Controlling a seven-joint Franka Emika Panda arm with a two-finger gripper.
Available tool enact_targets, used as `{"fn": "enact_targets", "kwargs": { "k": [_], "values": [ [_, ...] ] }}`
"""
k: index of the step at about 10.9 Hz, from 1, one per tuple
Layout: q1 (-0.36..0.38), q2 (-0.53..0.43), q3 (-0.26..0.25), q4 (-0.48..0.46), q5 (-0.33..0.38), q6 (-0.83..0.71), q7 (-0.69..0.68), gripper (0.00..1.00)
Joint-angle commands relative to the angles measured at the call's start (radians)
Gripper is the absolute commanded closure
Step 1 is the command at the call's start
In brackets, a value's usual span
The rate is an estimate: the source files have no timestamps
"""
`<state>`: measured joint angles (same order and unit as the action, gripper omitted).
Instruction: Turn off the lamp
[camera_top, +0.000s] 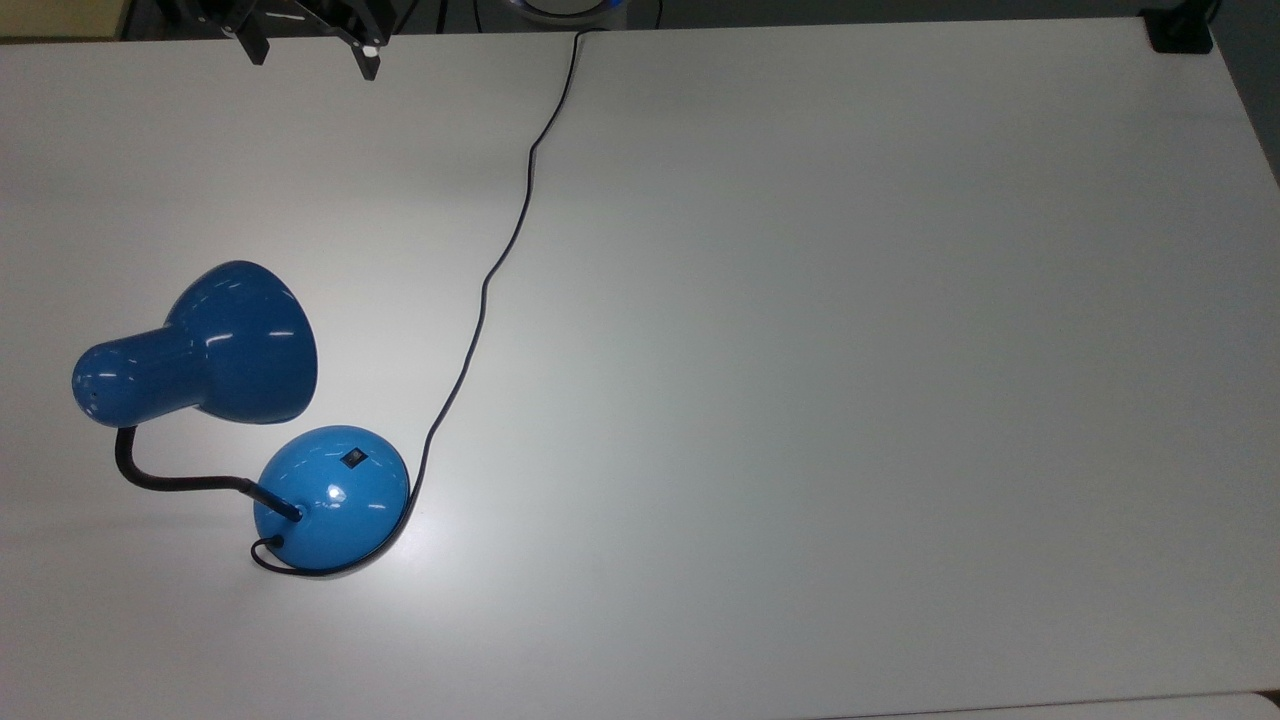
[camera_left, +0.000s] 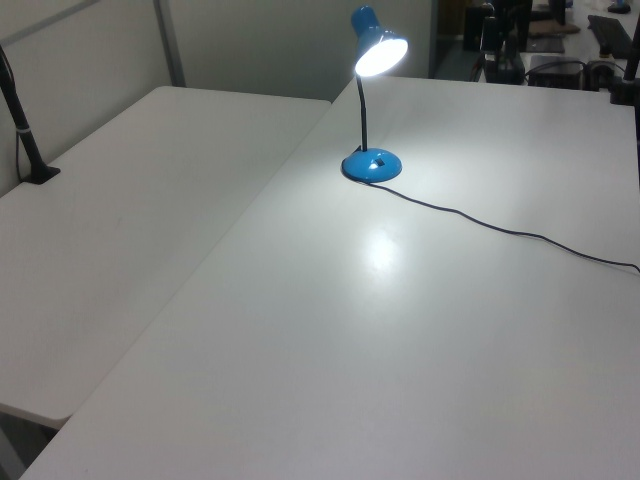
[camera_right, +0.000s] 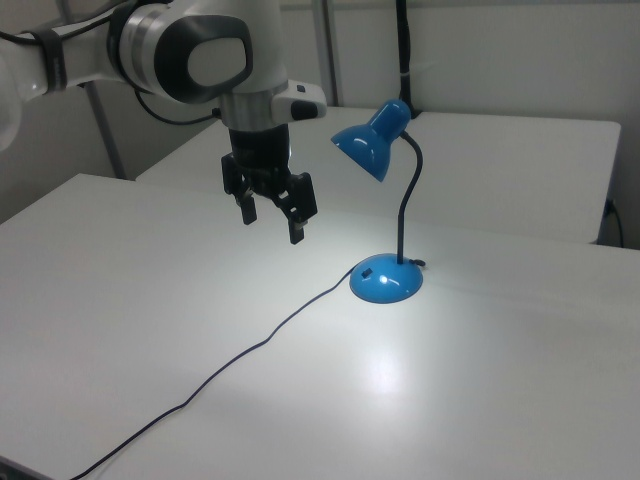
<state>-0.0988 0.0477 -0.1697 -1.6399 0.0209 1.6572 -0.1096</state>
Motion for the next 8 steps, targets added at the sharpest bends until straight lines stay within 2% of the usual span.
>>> {"fn": "enact_targets", "kwargs": {
  "k": [1,8],
  "values": [
    [0.027,-0.008,-0.03,-0.015,-0.019,-0.026,0.01,0.0],
    [0.027,-0.002,-0.028,-0.015,-0.019,-0.036,0.014,0.0]
  ]
}}
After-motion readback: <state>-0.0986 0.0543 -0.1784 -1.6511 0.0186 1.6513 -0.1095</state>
